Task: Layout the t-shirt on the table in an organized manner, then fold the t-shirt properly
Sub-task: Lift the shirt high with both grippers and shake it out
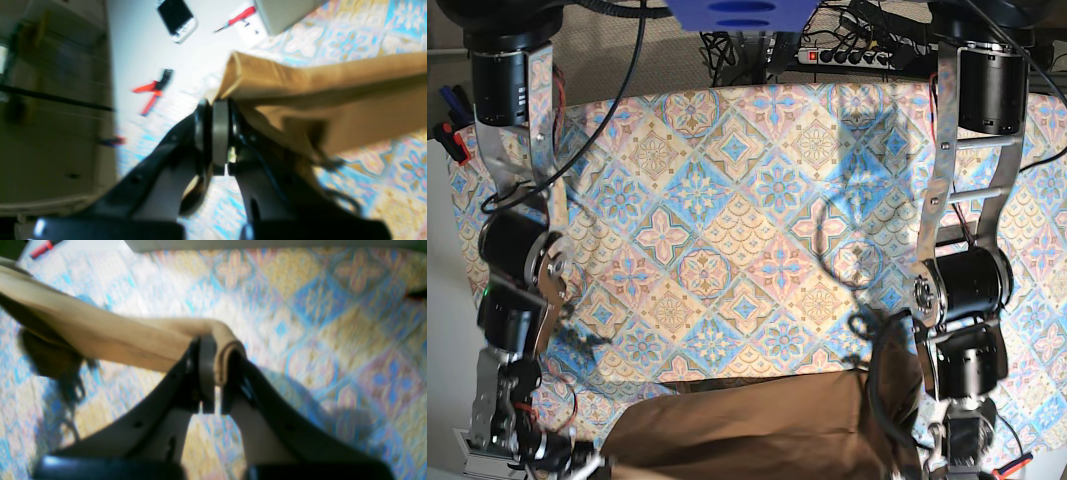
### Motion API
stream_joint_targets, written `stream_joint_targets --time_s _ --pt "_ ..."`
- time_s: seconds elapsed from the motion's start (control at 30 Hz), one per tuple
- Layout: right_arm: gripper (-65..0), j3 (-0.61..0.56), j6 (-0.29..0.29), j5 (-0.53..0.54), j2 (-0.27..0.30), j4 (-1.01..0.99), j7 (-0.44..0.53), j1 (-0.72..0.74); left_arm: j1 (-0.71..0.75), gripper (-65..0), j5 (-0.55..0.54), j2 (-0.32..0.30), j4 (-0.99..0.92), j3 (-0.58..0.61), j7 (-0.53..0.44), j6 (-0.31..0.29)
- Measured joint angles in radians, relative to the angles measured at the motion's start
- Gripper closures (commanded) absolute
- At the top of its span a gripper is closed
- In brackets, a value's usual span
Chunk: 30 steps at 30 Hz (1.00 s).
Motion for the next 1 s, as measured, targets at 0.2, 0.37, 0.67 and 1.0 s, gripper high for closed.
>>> stream_joint_targets --time_s 0.2,0.37,0.67,1.0 --pt "0.0 0.003 -0.047 0.037 -0.009 0.022 0.072 0.101 0.023 0.0 0.001 -0.003 -0.016 -0.001 0.006 0.032" --pt "0.0 0.009 -0.073 0.002 0.055 0.008 0.022 0.053 0.000 0.0 -0.010 -0.008 0.011 -0.002 0.018 0.034" --pt "0.0 0.006 -0.051 0.036 0.026 0.220 -0.032 0.075 -0.002 0.0 -0.005 -0.022 0.520 0.060 0.230 -0.209" --pt "0.0 0.003 -0.059 0.023 0.017 0.269 -0.052 -0.079 0.033 0.0 -0.006 -0.019 0.500 0.117 0.243 -0.229"
